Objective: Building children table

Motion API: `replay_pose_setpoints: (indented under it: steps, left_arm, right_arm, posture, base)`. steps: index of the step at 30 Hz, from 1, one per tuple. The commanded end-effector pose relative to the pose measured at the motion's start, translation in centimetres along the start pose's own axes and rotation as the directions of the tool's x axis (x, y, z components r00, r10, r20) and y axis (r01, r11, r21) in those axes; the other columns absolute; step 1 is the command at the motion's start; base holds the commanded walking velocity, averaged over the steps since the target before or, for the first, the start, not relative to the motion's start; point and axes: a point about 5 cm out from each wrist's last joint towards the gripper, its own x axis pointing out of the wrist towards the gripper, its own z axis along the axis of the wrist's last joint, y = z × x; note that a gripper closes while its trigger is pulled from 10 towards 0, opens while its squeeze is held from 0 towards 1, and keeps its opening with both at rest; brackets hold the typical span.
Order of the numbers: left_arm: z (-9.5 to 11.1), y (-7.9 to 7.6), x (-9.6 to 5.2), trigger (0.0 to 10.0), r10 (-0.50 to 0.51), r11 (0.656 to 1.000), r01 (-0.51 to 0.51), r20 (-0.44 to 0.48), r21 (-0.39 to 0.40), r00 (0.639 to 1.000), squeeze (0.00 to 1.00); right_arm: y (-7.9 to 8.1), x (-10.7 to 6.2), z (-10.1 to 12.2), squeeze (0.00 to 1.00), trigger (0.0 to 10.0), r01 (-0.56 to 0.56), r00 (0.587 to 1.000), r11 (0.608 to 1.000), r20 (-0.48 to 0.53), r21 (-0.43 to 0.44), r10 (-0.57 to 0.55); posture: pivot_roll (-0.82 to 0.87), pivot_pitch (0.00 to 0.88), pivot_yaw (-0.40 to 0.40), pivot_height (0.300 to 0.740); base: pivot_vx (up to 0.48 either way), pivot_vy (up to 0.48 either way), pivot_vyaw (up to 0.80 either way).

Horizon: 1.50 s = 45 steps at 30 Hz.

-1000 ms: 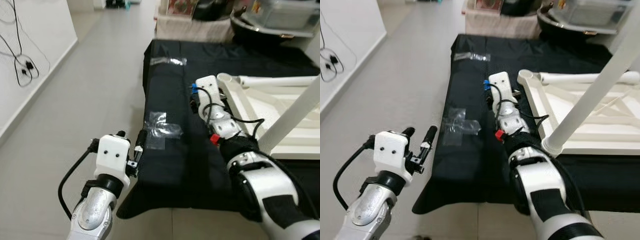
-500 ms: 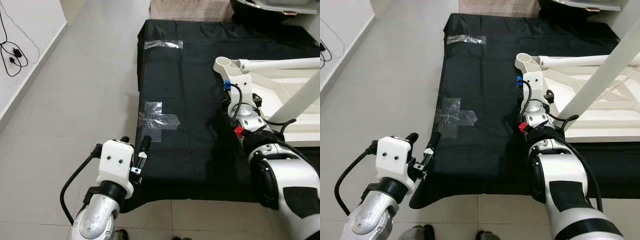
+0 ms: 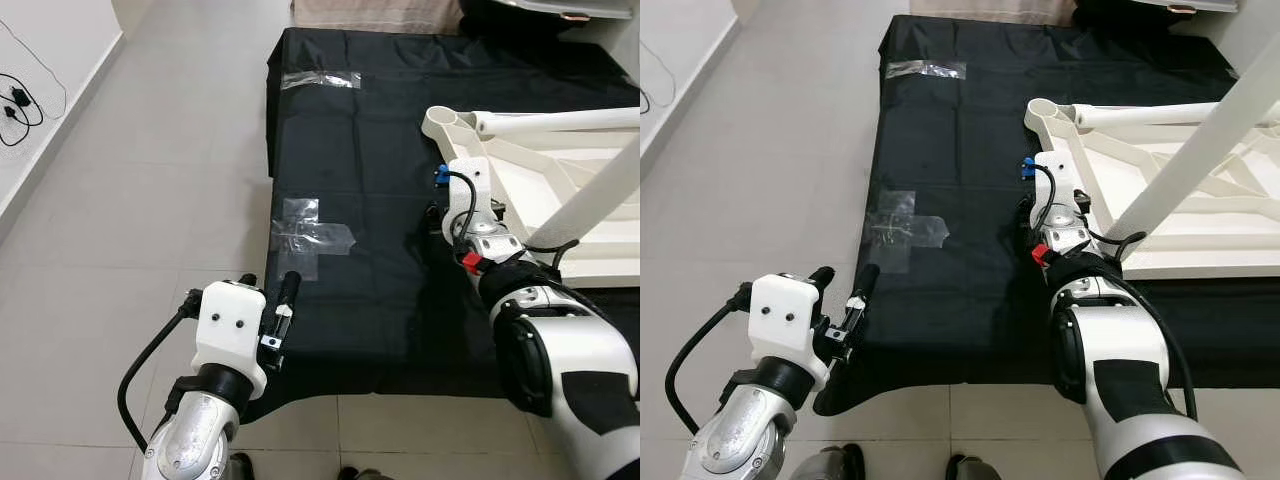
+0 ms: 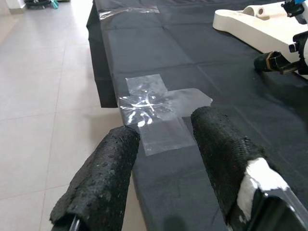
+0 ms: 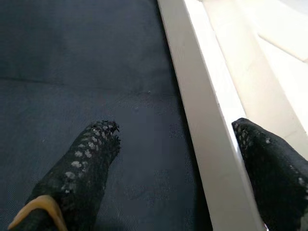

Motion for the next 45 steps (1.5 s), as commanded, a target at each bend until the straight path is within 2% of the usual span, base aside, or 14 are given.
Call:
replay_pose_setpoints:
  steps: [1,3,6,15,16,27,34,36,38,39,40,43,44,45]
  left_arm:
    - [-0.2,-0.3,-0.2,10.0,0.002,1.000,-0.003,-0.018,-0.014,1.000,0.00]
    - [-0.2,-0.2,-0.2,10.0,0.009,1.000,-0.009,-0.019,-0.014,1.000,0.00]
    - [-0.2,-0.1,-0.2,10.0,0.016,1.000,-0.016,-0.020,-0.014,1.000,0.00]
    - [-0.2,0.0,0.0,10.0,0.030,0.999,-0.030,-0.017,-0.011,0.999,0.00]
    - [-0.2,0.1,0.1,10.0,0.032,0.999,-0.032,-0.016,-0.007,0.999,0.00]
    - [-0.2,0.3,0.4,10.0,0.045,0.999,-0.045,-0.011,0.000,0.999,0.00]
    - [-0.1,0.6,0.9,10.0,0.054,0.998,-0.054,0.005,0.011,0.999,0.00]
    - [-0.1,0.7,1.1,10.0,0.055,0.998,-0.055,0.009,0.017,0.998,0.00]
    - [0.0,0.9,1.3,10.0,0.057,0.998,-0.057,0.015,0.023,0.998,0.00]
    - [0.1,0.9,1.3,10.0,0.057,0.998,-0.057,0.016,0.024,0.998,0.00]
    - [0.1,0.9,1.3,10.0,0.057,0.998,-0.057,0.016,0.024,0.998,0.00]
    - [0.1,1.1,1.5,10.0,0.065,0.998,-0.066,0.020,0.025,0.998,0.00]
    - [0.1,1.1,1.5,10.0,0.065,0.998,-0.066,0.020,0.025,0.998,0.00]
    - [0.0,1.1,1.5,10.0,0.064,0.998,-0.065,0.022,0.028,0.998,0.00]
  right_arm:
    - [1.7,-0.1,-3.2,0.00,10.0,-0.128,0.979,0.990,-0.152,0.055,0.135]
    - [2.3,-0.2,-3.5,0.00,10.0,-0.213,0.958,0.976,-0.187,0.040,0.217]
    - [2.4,-0.3,-3.7,0.00,10.0,-0.265,0.943,0.964,-0.208,0.001,0.259]
    - [1.3,-0.4,-3.9,0.00,10.0,-0.377,0.904,0.920,-0.256,-0.103,0.342]
    - [1.2,-0.4,-3.7,0.00,0.0,-0.380,0.906,0.916,-0.249,-0.126,0.342]
    - [1.4,-0.4,-2.4,0.00,0.0,-0.427,0.898,0.882,-0.205,-0.199,0.389]
    - [2.4,-0.8,-0.6,0.00,0.0,-0.524,0.852,0.832,-0.117,-0.182,0.511]
    - [3.2,-1.2,0.0,0.00,0.0,-0.626,0.777,0.751,-0.079,-0.210,0.625]
    - [3.7,-1.9,0.1,0.00,0.0,-0.739,0.661,0.626,-0.087,-0.248,0.745]
    - [3.7,-2.0,0.0,0.00,0.0,-0.760,0.634,0.597,-0.094,-0.255,0.767]
    - [3.7,-2.0,0.0,0.00,0.0,-0.760,0.634,0.597,-0.094,-0.255,0.767]
    - [2.6,-3.2,-1.4,0.00,0.0,-0.870,0.459,0.391,-0.203,-0.301,0.865]
    - [2.6,-3.2,-1.4,0.00,0.0,-0.870,0.459,0.391,-0.203,-0.301,0.865]
    - [1.8,-3.9,-1.9,0.00,0.0,-0.904,0.375,0.297,-0.239,-0.307,0.896]
  posture:
    - [0.13,0.260,-0.093,0.740]
    - [0.12,0.264,-0.093,0.740]
    - [0.12,0.267,-0.095,0.740]
    - [0.11,0.268,-0.093,0.740]
    - [0.11,0.269,-0.094,0.740]
    - [0.10,0.268,-0.092,0.740]
    - [0.09,0.262,-0.086,0.740]
    - [0.08,0.258,-0.086,0.740]
    - [0.09,0.259,-0.086,0.740]
    - [0.09,0.259,-0.086,0.740]
    - [0.09,0.259,-0.086,0.740]
    - [0.07,0.252,-0.084,0.740]
    - [0.07,0.252,-0.084,0.740]
    - [0.07,0.250,-0.085,0.740]
  base:
    - [0.000,0.000,0.00]
    - [0.000,0.000,0.00]
    - [0.000,0.000,0.00]
    - [0.000,0.000,0.00]
    - [0.000,0.000,0.00]
    - [0.000,0.000,0.00]
    - [0.000,0.000,0.00]
    - [0.000,0.000,0.00]
    - [0.000,0.000,0.00]
    - [0.000,0.000,0.00]
    - [0.000,0.000,0.00]
    - [0.000,0.000,0.00]
    - [0.000,0.000,0.00]
    - [0.000,0.000,0.00]
